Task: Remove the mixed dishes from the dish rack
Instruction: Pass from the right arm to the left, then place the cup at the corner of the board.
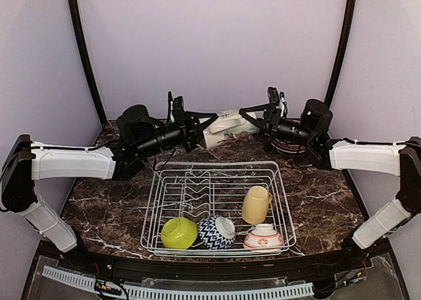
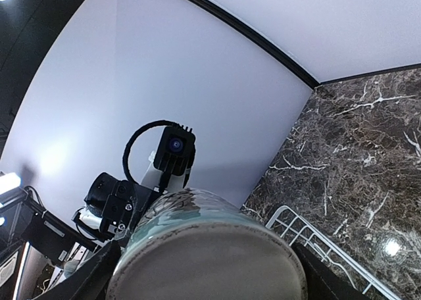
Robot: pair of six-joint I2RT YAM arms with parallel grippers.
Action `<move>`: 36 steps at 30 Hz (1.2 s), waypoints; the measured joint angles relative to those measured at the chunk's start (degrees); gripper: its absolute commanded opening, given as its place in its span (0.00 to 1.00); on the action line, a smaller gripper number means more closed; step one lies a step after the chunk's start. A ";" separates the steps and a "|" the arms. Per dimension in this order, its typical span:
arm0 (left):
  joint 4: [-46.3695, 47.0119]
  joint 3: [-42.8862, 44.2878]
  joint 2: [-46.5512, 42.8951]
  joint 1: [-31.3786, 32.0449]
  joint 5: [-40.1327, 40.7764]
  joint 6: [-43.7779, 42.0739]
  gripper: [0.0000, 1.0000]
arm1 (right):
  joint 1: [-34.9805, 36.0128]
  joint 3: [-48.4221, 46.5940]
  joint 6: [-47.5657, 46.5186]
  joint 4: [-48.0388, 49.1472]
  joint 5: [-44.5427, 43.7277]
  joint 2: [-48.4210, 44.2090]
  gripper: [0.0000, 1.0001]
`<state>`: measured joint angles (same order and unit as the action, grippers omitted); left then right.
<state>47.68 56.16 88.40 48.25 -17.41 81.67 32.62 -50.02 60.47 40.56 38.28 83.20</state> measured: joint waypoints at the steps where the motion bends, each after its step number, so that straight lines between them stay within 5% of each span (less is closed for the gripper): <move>1: -1.18 0.42 -0.37 -0.20 -0.11 -0.42 0.01 | 0.00 -0.31 0.31 0.74 0.31 0.52 0.50; 10: -7.87 1.03 -2.67 -3.78 -3.80 -1.49 0.01 | 1.01 -2.45 -0.70 -0.63 0.90 3.39 0.98; 26: -31.93 5.53 -4.13 -17.11 -4.48 -9.18 0.01 | -0.70 -4.13 -14.43 -16.00 -2.32 2.27 0.99; 36: -72.74 29.46 -4.09 -25.33 4.72 -37.83 0.01 | -0.76 -4.20 -22.60 -24.46 -5.33 -1.81 0.99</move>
<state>-25.06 85.62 84.31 22.92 -12.69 43.83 31.86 -54.22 37.87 16.10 32.95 81.38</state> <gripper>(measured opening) 0.086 0.986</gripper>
